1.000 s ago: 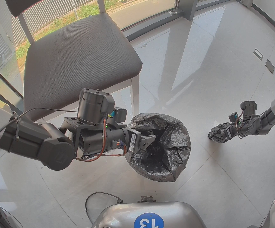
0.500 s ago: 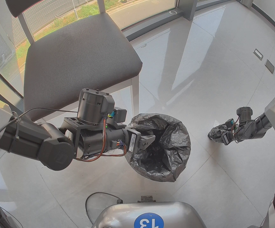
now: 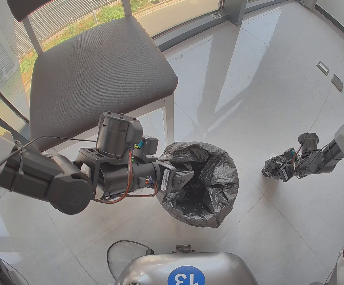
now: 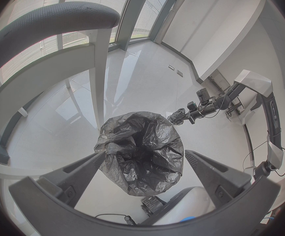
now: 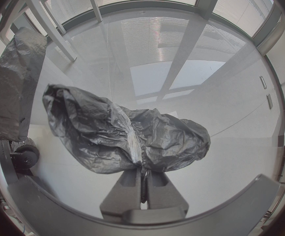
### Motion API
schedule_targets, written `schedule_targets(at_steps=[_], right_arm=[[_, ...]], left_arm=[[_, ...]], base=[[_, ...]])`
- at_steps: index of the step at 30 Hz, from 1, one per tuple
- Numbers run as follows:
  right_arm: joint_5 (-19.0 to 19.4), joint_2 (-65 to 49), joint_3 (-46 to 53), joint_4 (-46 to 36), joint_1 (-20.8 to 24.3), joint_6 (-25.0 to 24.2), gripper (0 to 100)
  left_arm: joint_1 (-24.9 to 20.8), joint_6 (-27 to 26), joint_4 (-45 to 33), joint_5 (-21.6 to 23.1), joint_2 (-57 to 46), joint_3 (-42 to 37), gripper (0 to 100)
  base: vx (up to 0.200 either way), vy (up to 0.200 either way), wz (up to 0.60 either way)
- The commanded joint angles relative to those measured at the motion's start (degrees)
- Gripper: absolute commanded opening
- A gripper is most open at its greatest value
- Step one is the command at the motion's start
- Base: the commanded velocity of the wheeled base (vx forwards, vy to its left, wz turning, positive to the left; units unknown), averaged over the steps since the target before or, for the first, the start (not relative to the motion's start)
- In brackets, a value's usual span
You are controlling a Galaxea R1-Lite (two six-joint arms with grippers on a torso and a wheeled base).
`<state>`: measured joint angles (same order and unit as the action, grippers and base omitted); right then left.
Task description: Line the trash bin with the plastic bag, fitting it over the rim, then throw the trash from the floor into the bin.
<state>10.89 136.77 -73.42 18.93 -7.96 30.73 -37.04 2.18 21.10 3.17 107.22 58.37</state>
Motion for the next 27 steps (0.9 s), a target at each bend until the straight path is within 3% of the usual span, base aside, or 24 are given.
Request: schedule_targets(at_steps=[1, 19, 27], right_arm=[[0.1, -3.17, 3.11, 0.32, -0.13, 0.29, 0], [0.63, -34.02, 22.71, 1.11, 0.75, 1.61, 0], [0.8, -45.27, 23.68, -0.39, 7.7, 1.7, 0]], left_arm=[[-0.41, 0.02, 0.08, -0.01, -0.96, -1.42, 100], [0.3, 1.33, 0.26, -0.36, -4.82, -7.3, 100], [0.56, 1.07, 0.34, -0.44, -7.28, -12.4, 100]], base=[[0.0, 0.0, 0.0], [0.0, 0.0, 0.0], [0.0, 0.0, 0.0]])
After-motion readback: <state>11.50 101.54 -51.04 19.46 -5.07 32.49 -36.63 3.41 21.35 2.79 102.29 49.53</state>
